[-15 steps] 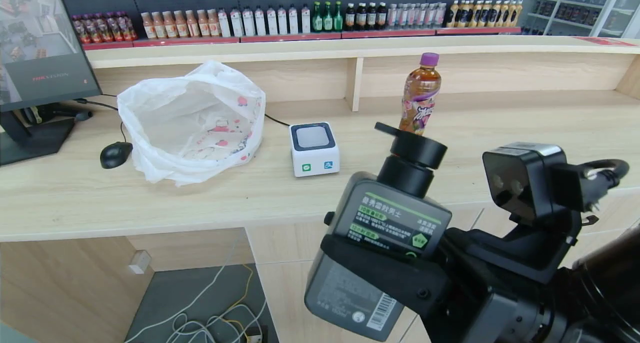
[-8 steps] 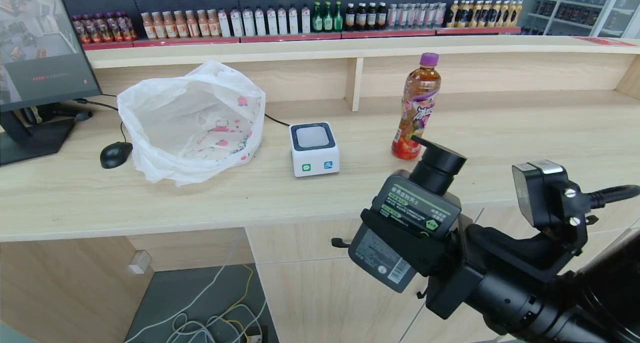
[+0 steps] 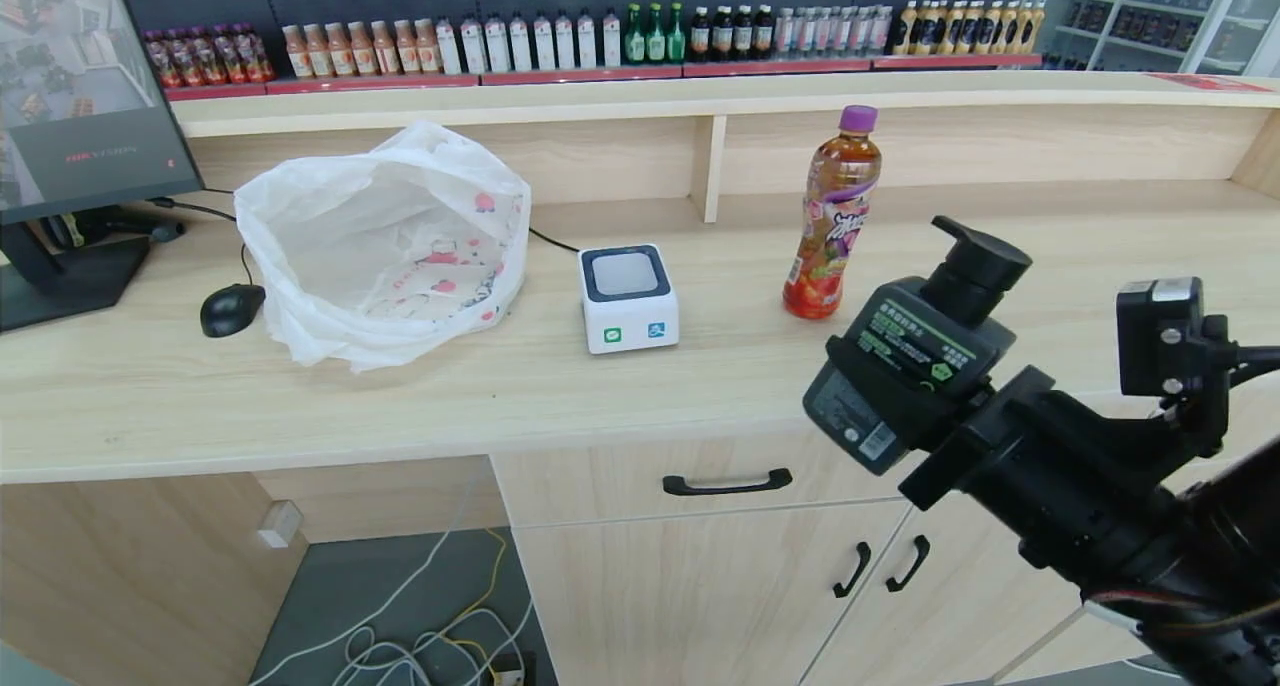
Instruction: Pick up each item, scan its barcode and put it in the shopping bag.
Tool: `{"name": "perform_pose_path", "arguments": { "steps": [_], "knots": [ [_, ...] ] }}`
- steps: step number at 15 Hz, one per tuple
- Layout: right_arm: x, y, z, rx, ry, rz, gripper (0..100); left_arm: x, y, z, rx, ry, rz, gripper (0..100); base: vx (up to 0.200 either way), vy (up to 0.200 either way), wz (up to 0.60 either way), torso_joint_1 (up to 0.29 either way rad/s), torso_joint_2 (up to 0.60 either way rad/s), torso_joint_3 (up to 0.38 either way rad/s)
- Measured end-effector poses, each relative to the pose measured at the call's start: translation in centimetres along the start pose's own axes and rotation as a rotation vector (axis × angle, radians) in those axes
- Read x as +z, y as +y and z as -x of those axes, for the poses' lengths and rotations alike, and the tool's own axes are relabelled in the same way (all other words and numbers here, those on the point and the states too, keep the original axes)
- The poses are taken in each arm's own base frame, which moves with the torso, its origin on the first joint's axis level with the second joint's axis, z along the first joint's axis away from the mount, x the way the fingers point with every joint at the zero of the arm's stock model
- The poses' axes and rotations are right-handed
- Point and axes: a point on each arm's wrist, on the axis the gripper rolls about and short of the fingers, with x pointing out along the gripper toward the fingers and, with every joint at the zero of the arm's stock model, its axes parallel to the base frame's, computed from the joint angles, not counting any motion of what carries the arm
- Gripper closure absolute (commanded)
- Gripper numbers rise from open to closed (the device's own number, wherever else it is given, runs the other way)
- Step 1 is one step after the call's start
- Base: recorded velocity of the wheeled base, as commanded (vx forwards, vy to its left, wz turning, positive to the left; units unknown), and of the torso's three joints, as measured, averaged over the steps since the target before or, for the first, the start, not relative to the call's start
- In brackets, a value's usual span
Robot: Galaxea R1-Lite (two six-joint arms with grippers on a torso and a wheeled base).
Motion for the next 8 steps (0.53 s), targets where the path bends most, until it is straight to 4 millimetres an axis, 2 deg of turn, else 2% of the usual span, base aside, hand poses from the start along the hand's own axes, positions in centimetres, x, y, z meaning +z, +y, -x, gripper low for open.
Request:
{"name": "perform_pose_path", "arguments": {
  "steps": [3, 5, 8],
  "knots": [
    [1.3, -3.9, -0.2, -0.203, -0.053, 0.132, 100, 0.0, 0.0, 0.0, 0.0, 0.0, 0.001, 0, 0.0, 0.0, 0.0, 0.0, 0.0, 0.0],
    [2.8, -6.0, -0.5, -0.296, -0.115, 0.174, 100, 0.0, 0.0, 0.0, 0.0, 0.0, 0.003, 0, 0.0, 0.2, 0.0, 0.002, 0.0, 0.002],
    [3.7, -7.1, -0.8, -0.343, -0.155, 0.193, 100, 0.0, 0.0, 0.0, 0.0, 0.0, 0.004, 0, 0.0, 0.2, 0.0, 0.002, 0.01, 0.004]
  ]
}}
